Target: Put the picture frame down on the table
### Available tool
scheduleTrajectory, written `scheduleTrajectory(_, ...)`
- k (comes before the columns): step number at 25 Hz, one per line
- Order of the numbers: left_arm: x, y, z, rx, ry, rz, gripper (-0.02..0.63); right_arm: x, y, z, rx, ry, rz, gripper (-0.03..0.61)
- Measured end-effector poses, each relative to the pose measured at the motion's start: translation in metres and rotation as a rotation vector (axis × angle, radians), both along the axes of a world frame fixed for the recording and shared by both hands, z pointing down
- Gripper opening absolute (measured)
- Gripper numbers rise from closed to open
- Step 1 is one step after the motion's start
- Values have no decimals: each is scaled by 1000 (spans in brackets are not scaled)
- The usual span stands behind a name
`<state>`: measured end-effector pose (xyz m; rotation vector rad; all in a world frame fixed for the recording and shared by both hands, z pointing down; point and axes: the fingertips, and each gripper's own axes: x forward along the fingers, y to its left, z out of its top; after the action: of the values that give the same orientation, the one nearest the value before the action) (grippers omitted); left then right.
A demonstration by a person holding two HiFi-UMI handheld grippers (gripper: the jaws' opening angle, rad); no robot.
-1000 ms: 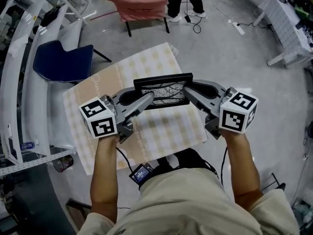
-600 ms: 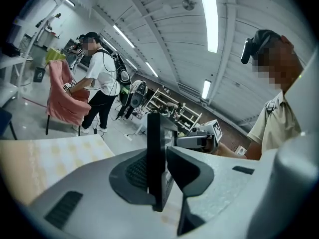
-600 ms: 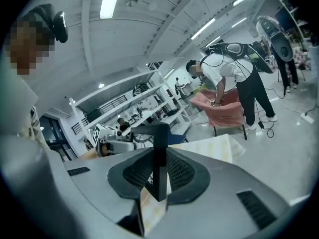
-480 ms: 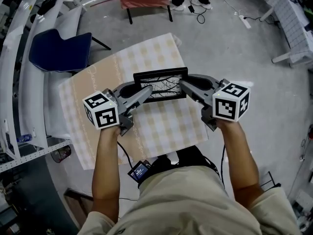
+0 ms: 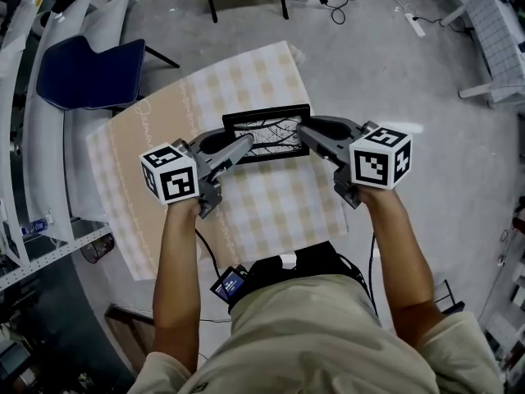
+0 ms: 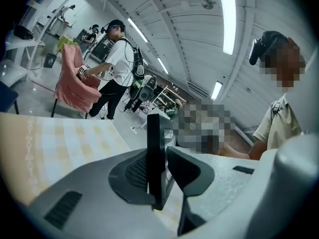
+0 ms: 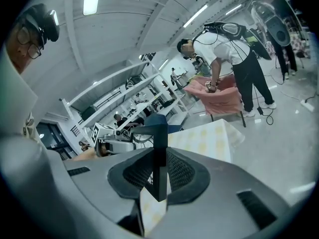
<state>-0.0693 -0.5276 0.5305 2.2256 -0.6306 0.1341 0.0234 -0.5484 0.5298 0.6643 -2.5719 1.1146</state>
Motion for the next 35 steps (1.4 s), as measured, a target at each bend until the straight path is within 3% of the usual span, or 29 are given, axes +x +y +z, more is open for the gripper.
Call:
scheduleTrajectory(12,-5,-8,64,-125,2,-15,80,-4,-10,59,-80,49,-31,69)
scheduleTrajectory(21,-6,-14,116,-173,-123,-43,112,-3,-14,106,-114,132,-29,69)
scheduleTrajectory(30,-11,-24,160,-171,-299,-52,146,-4,-21,143,-111,215,-30,69)
scheduleTrajectory(35,-12,-28,170,-173,-315,-58,149,-4,-25,156,-121,240,0,69)
